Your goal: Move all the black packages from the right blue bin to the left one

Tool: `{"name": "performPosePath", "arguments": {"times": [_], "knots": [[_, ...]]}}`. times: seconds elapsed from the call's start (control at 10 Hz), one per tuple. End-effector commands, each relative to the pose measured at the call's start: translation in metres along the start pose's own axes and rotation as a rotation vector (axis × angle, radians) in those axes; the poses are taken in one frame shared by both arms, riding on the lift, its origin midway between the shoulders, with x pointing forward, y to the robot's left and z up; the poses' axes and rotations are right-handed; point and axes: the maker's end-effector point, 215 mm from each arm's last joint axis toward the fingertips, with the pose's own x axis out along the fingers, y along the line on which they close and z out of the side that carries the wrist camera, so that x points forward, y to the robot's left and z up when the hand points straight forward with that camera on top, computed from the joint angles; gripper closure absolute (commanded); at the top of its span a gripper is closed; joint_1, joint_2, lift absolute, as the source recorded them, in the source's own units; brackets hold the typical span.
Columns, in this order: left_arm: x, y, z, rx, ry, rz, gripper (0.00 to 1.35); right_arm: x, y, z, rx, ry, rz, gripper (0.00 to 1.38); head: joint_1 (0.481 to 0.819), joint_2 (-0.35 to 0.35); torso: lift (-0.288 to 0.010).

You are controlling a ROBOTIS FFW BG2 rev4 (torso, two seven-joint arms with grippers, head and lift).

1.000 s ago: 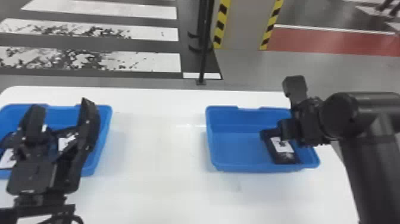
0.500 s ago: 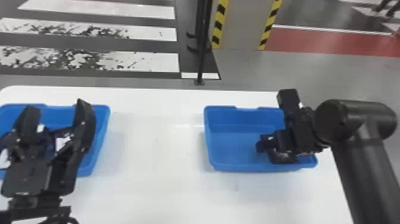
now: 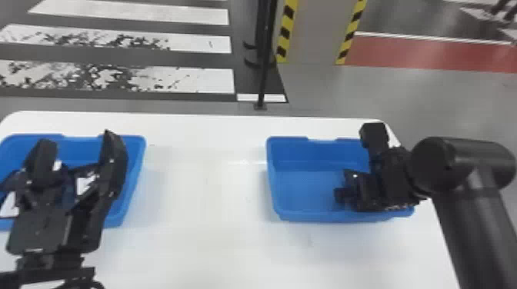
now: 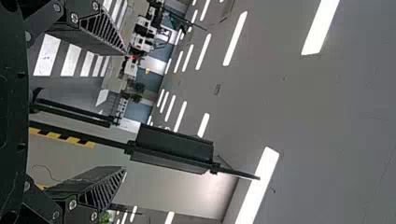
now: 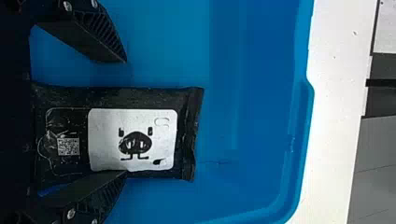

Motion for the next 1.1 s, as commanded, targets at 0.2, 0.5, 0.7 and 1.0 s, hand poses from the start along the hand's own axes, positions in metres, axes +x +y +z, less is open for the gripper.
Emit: {"name": "performPosePath", "arguments": {"times": [0.2, 0.5, 0.7, 1.0], "knots": [[0.000, 0.000, -0.002, -0.001, 0.003, -0.001, 0.20, -0.006, 0.012, 0.002, 0.009, -0.014, 0.054, 1.16, 0.695, -0.133, -0.178], [0.000, 0.001, -0.002, -0.001, 0.001, 0.003, 0.20, -0.015, 0.031, -0.014, -0.009, -0.039, 0.125, 1.17, 0.695, -0.111, -0.178], [0.000, 0.001, -0.001, -0.004, -0.002, 0.007, 0.20, -0.011, 0.043, -0.051, -0.013, -0.011, 0.185, 1.17, 0.695, -0.088, -0.178], [-0.001, 0.003, -0.002, -0.002, -0.006, 0.010, 0.20, -0.010, 0.056, -0.040, 0.069, -0.155, 0.302, 1.17, 0.695, -0.074, -0.178]]}}
